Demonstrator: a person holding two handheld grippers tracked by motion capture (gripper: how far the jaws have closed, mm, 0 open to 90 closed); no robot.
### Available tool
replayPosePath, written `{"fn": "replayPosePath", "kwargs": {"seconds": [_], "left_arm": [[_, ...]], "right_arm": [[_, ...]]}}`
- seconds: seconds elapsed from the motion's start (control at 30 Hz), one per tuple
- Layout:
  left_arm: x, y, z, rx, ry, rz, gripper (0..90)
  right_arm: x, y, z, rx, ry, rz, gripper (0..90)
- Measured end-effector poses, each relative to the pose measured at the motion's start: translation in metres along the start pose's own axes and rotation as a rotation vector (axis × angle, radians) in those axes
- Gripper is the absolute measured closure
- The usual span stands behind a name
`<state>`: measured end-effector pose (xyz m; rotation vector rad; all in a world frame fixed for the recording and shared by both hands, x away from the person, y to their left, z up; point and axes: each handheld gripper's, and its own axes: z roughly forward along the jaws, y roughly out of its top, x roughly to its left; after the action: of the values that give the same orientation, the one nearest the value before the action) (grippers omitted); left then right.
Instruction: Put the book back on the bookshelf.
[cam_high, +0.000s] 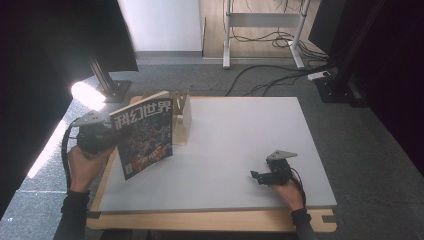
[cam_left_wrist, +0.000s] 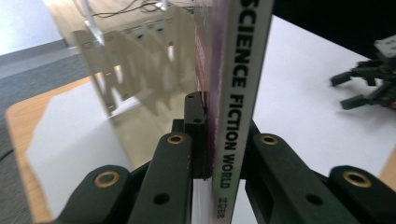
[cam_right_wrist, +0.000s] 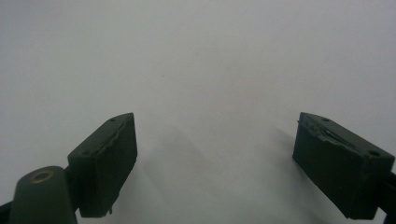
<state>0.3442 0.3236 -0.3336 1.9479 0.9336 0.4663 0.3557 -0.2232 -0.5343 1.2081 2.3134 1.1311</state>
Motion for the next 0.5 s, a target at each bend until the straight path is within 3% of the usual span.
{"fn": "replayPosePath", "kwargs": {"seconds": [0.27,0.5], "left_arm": [[0.017,-0.004,-0.006,-0.016,0.064,-0.050,82.7],[0.028,-0.001,-0.001,-0.024,0.116,-0.092,82.7]], "right_arm": [[0.003,0.000,0.001,0.009,-0.017,-0.026,12.1],[0.006,0.000,0.002,0.024,-0.033,-0.051,11.2]]}}
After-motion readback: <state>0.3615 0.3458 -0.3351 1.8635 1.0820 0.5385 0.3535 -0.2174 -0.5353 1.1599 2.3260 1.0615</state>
